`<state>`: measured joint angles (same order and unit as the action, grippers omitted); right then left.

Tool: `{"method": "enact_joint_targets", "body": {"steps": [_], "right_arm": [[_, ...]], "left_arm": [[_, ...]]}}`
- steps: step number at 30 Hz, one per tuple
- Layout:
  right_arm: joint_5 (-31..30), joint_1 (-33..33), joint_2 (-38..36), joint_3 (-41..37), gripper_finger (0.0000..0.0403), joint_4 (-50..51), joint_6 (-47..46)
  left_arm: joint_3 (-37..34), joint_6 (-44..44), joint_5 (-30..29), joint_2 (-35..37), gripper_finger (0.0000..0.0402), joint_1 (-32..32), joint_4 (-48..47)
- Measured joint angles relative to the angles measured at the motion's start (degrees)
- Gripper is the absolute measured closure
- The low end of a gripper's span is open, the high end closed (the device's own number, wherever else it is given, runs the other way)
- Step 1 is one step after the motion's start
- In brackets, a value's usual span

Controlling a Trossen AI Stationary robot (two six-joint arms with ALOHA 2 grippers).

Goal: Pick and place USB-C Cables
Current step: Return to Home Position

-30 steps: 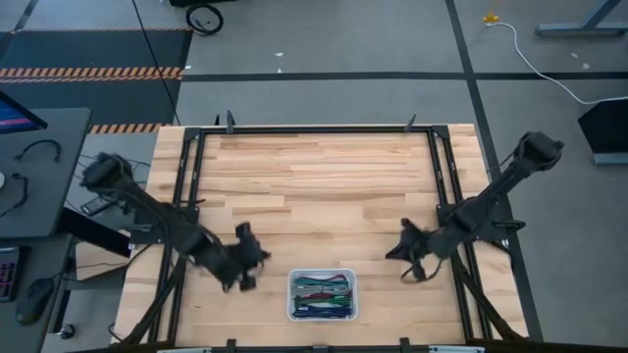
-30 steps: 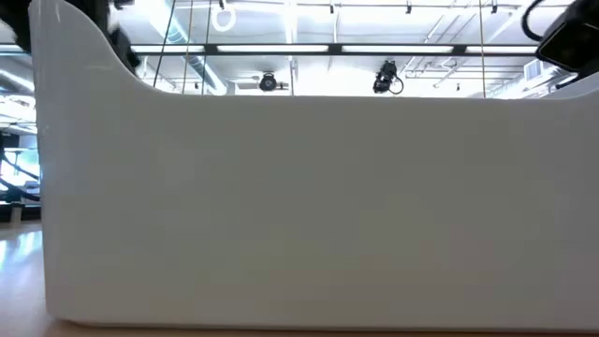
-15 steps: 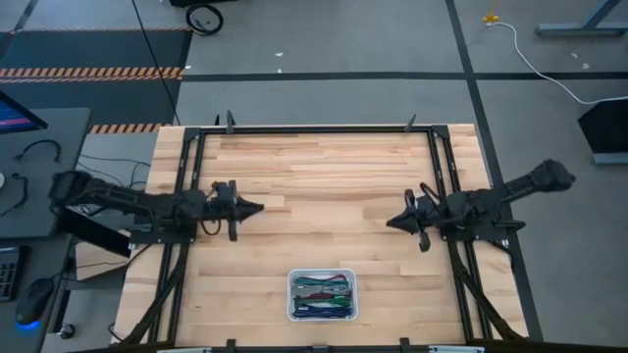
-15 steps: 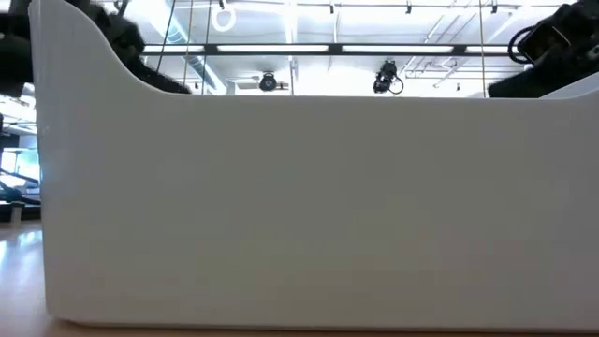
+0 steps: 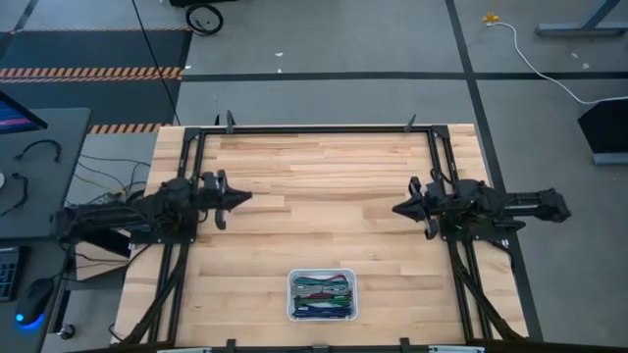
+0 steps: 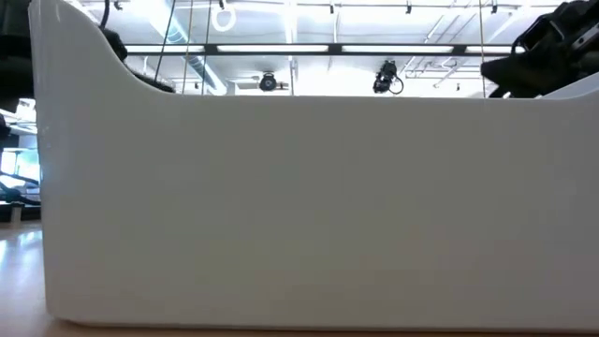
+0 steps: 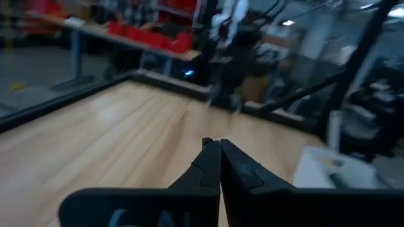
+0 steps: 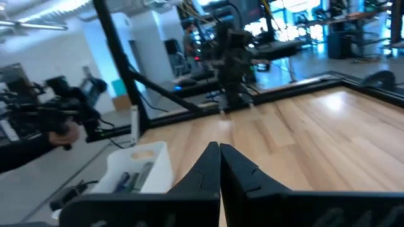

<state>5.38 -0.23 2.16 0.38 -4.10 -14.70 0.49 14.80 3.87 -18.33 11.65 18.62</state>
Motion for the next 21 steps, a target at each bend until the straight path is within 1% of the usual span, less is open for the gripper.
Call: {"method": "enact_joint_targets", "body": {"steps": [2, 5, 8, 11, 14, 16, 19, 21], "right_arm": [[0.81, 0.09, -1.03, 0.00, 0.0402, 0.07, -0.43], [0.45, 0.25, -1.96, 0.00, 0.0402, 0.75, -0.54], [-1.64, 0.24, -1.84, 0.00, 0.0402, 1.62, -0.53], [-2.66, 0.24, -1.84, 0.00, 0.0402, 1.75, -0.07], [-2.95, 0.22, -1.87, 0.00, 0.0402, 2.00, 0.62], [-5.05, -0.09, -1.87, 0.00, 0.0402, 1.98, 0.76], [-9.11, -1.13, -1.89, 0.00, 0.0403, 2.50, 2.02], [-10.10, -2.54, -1.84, 0.00, 0.0403, 2.45, 3.08]], "left_arm": [[-0.01, -0.21, 0.01, 3.69, 0.0398, 1.69, -5.56], [-0.02, 0.82, 1.68, 9.19, 0.0399, 3.07, -10.48], [-0.02, 1.33, 2.71, 14.14, 0.0400, 2.36, -14.17], [0.01, 0.38, 0.32, 18.40, 0.0400, 0.66, -15.97], [0.00, -2.19, -1.53, 18.22, 0.0400, -0.85, -16.70], [0.02, -2.84, -3.16, 17.59, 0.0401, -1.10, -17.31], [0.02, -4.69, -3.27, 17.88, 0.0401, -1.38, -17.43], [0.02, -4.96, -3.29, 17.68, 0.0401, -1.39, -17.55]]}}
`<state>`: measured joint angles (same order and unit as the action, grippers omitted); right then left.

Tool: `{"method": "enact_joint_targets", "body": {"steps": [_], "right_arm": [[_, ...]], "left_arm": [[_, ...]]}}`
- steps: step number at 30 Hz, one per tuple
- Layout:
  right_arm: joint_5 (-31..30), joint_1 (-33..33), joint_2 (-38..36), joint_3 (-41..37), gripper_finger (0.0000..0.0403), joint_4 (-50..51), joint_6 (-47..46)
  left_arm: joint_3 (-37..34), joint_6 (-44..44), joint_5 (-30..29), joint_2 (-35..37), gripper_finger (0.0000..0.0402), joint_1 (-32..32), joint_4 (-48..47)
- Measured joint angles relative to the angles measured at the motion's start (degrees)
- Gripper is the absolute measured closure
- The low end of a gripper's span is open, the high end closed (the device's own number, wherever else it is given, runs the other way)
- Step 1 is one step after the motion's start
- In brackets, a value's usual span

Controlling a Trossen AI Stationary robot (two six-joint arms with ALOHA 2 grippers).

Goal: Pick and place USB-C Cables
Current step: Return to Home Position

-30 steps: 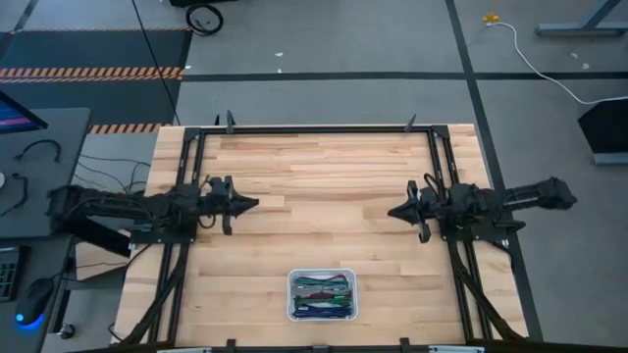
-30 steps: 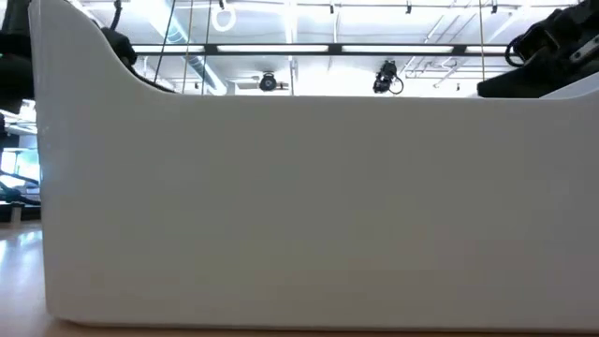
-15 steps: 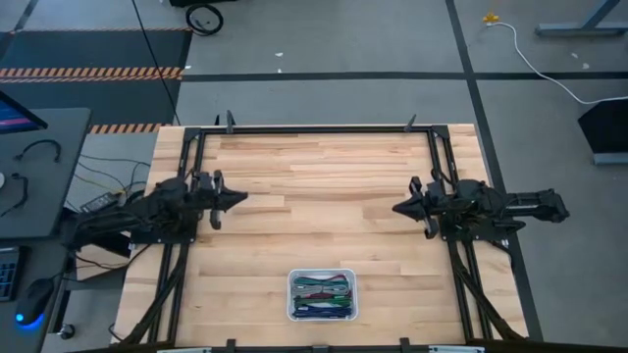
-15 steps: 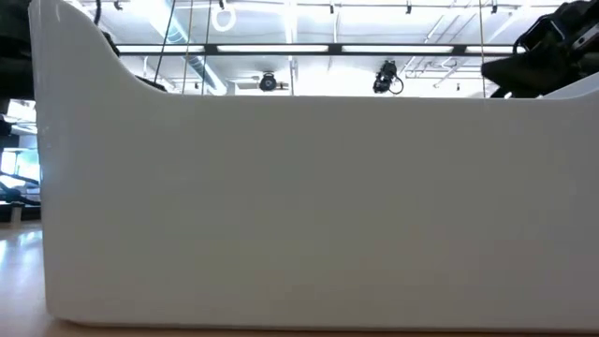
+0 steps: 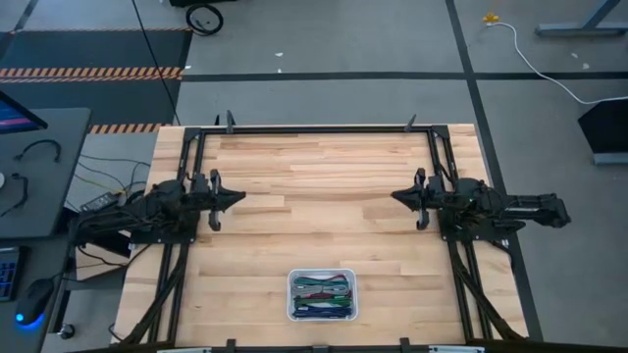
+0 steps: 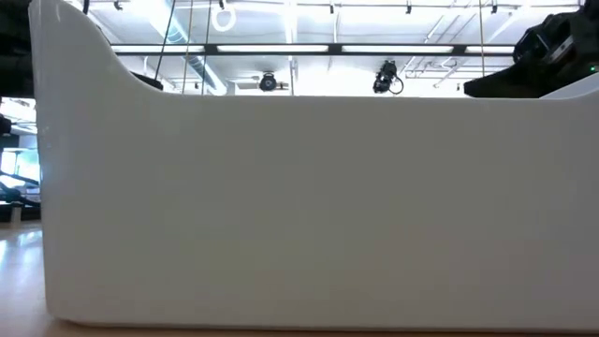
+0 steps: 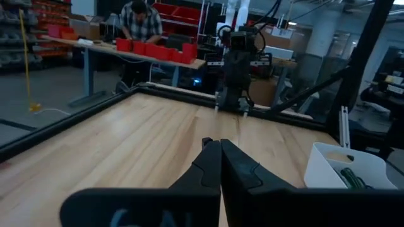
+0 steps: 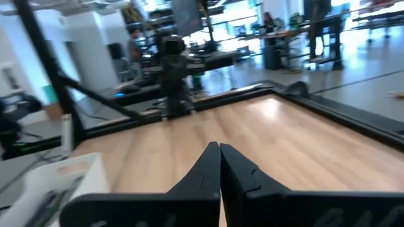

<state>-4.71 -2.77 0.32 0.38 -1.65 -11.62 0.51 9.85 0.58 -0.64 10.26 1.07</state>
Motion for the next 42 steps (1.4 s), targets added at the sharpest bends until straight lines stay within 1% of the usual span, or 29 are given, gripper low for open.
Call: {"method": "enact_joint_targets", "body": {"steps": [2, 4, 8, 10, 13, 16, 19, 20, 21, 25, 27, 30, 32, 35, 42], "right_arm": [[0.17, -2.11, 0.02, 0.00, 0.0403, 0.03, 0.38], [1.81, -4.52, 0.00, 0.00, 0.0403, 0.22, 0.70], [7.37, -10.46, 0.00, 0.00, 0.0403, 0.48, 1.01], [8.52, -13.59, 0.00, 0.00, 0.0403, 0.20, 0.88], [12.83, -17.21, 0.19, 0.00, 0.0403, -0.37, -2.14], [19.22, -17.71, 0.17, 0.00, 0.0403, -1.49, -4.98], [22.98, -15.52, 0.16, 0.00, 0.0401, -1.85, -6.60], [22.86, -14.32, 0.05, 0.00, 0.0401, -1.85, -6.66], [21.52, -13.00, 0.01, 0.00, 0.0402, -1.86, -6.64], [11.73, -6.61, 0.04, 0.00, 0.0402, -1.07, -5.30], [8.19, -3.41, 0.04, 0.00, 0.0402, -1.11, -3.12], [2.02, -0.68, 0.04, 0.00, 0.0402, -0.01, 0.36], [0.98, -0.23, 0.12, 0.00, 0.0402, 0.17, 2.14], [1.72, -0.36, 0.12, 0.00, 0.0400, 0.31, 3.14], [1.75, -0.34, 0.96, 0.00, 0.0382, 0.31, 5.22]], "left_arm": [[0.00, -0.01, 0.07, 0.07, 0.0400, 0.01, 0.00], [0.00, 0.18, 0.48, 0.02, 0.0399, 0.00, 0.01], [0.00, 0.22, 0.56, 0.04, 0.0399, 0.00, 0.00], [-0.02, 0.22, 0.57, 0.04, 0.0399, 0.00, -0.03], [-0.02, 0.16, 0.65, 0.04, 0.0397, 0.00, -0.05], [-0.02, -0.41, 0.69, 0.02, 0.0396, 0.00, -0.08], [-0.03, -0.64, 0.72, -0.09, 0.0397, 0.00, -0.10], [-0.04, -0.66, 0.83, -0.09, 0.0397, 0.00, -0.08], [-0.04, -0.66, 0.97, -0.09, 0.0398, 0.00, -0.07], [-0.04, -0.57, 1.30, -0.09, 0.0395, 0.00, -0.03], [-0.07, -0.46, 1.33, -0.09, 0.0394, 0.00, -0.03], [-0.07, -0.57, 1.33, -0.09, 0.0396, 0.00, -0.03], [-0.07, -1.23, 1.33, -0.09, 0.0396, 0.00, -0.03], [-0.07, -1.55, 1.35, -0.09, 0.0390, 0.00, -0.03], [-0.11, -1.55, 1.59, -0.09, 0.0370, 0.00, 1.12]]}}
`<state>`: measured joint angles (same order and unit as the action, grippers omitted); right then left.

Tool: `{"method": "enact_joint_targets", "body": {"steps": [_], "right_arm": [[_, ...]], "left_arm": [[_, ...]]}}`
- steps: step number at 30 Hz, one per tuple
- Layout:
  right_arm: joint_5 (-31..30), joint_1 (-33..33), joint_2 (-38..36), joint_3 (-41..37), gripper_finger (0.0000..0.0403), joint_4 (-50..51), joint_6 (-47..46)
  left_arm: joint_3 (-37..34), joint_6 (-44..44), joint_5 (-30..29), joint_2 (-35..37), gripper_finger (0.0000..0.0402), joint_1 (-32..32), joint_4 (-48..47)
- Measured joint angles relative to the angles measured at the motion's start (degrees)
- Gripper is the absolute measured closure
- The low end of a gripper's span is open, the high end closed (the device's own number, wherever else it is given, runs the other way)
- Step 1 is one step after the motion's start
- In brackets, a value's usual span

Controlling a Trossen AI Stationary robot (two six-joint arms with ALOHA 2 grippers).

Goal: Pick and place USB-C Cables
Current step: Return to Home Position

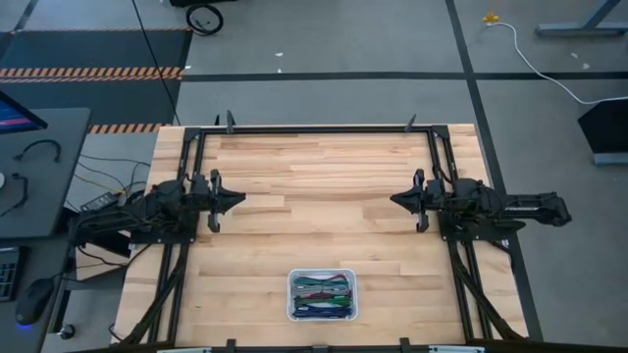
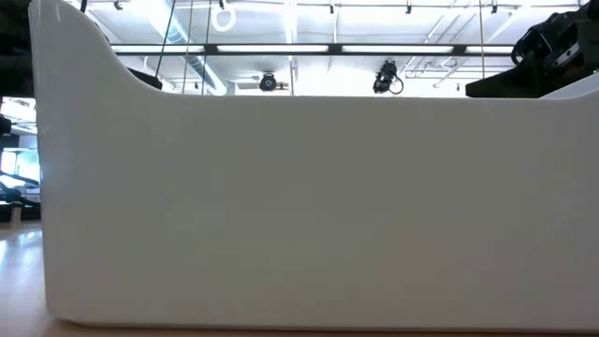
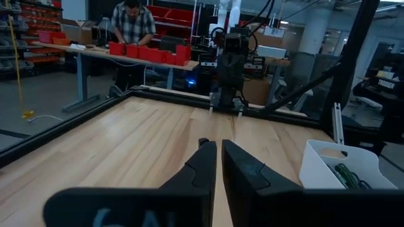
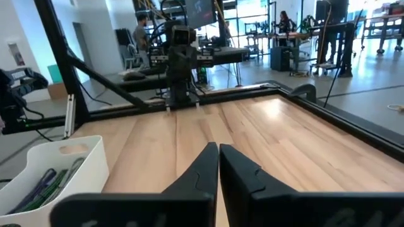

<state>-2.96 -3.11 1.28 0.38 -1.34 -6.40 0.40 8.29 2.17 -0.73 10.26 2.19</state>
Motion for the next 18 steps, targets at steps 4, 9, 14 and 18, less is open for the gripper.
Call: {"method": "enact_joint_targets", "body": {"steps": [4, 9, 14, 18], "right_arm": [[0.01, 0.00, 0.00, 0.00, 0.0381, -0.17, -1.23], [0.11, 0.04, 0.00, 0.00, 0.0383, -0.26, -21.39], [0.11, 0.05, 0.00, 0.00, 0.0383, -0.27, -28.10], [0.09, 0.11, 0.00, 0.00, 0.0382, -0.27, -28.32]], "left_arm": [[-0.04, 0.02, 0.42, -0.01, 0.0366, 0.00, 3.02], [-0.04, 0.04, 0.20, -0.02, 0.0370, 0.00, 4.05], [-0.04, 0.04, -0.01, -0.02, 0.0376, 0.00, 4.36], [-0.04, 0.04, -0.59, 0.12, 0.0372, -1.52, 4.67]]}}
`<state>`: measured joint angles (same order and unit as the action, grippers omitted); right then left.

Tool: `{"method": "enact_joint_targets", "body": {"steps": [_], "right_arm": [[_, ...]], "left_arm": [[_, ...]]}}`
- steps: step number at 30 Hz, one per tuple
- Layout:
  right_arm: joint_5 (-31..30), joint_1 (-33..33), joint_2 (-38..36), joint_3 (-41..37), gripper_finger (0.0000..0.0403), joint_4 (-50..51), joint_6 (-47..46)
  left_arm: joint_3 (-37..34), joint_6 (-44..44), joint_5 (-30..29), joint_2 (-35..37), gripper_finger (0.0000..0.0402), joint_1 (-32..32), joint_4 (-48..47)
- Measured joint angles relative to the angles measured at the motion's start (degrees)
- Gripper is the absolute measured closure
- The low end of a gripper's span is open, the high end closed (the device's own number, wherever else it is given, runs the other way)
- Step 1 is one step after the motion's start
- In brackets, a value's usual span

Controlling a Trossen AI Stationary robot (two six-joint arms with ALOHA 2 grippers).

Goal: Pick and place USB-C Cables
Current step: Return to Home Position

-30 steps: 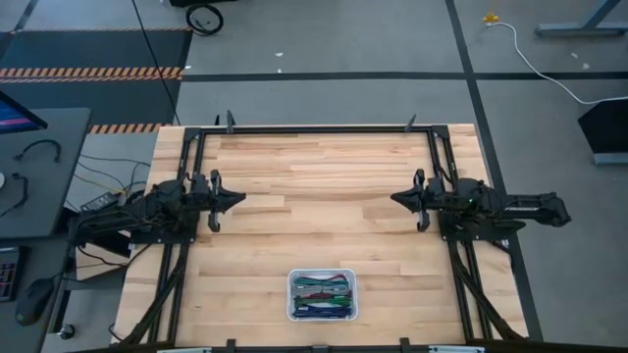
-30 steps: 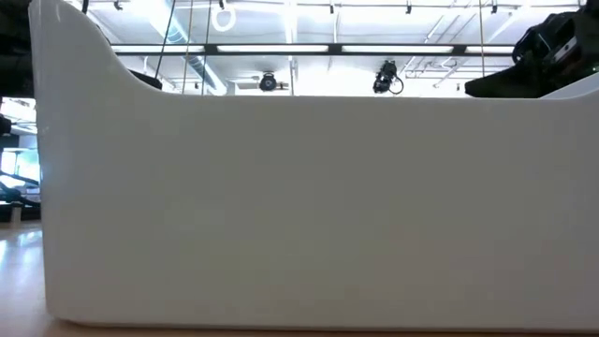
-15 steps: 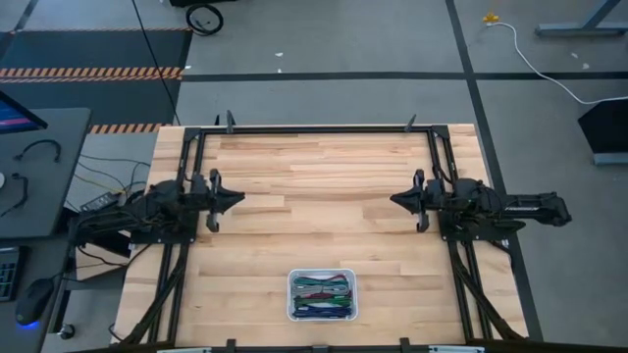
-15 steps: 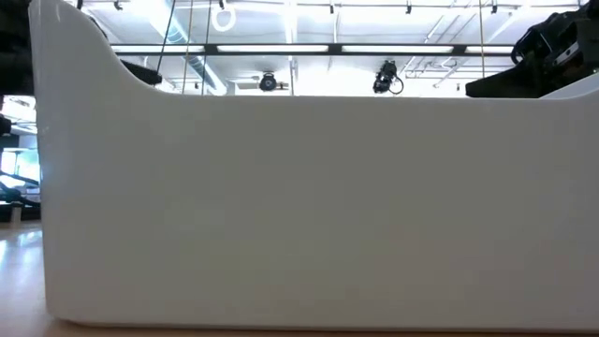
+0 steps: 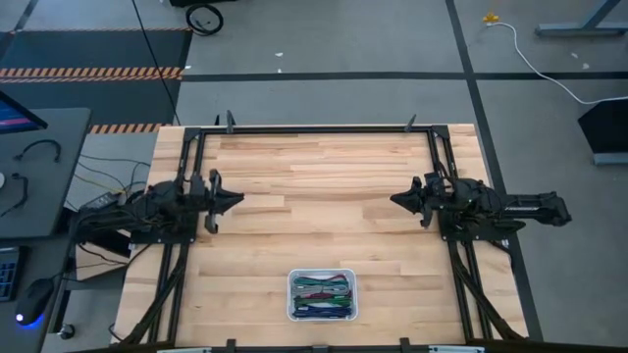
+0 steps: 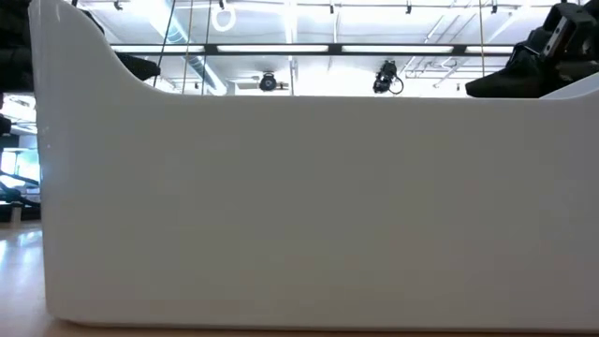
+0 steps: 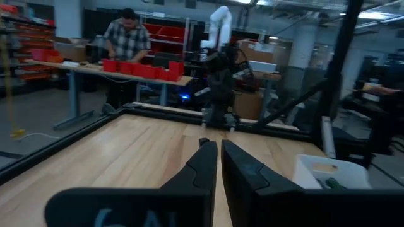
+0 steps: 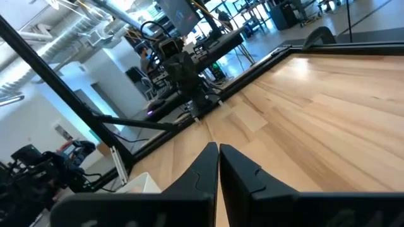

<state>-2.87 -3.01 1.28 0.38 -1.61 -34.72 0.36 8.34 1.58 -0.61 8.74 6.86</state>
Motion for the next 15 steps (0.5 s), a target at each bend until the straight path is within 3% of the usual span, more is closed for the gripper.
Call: {"method": "enact_joint_targets", "body": {"steps": [15], "right_arm": [[-0.03, 1.88, -0.94, 0.00, 0.0382, -0.03, -0.04]], "left_arm": [[0.00, 0.02, -0.34, 0.25, 0.0377, -11.10, 0.99]]}}
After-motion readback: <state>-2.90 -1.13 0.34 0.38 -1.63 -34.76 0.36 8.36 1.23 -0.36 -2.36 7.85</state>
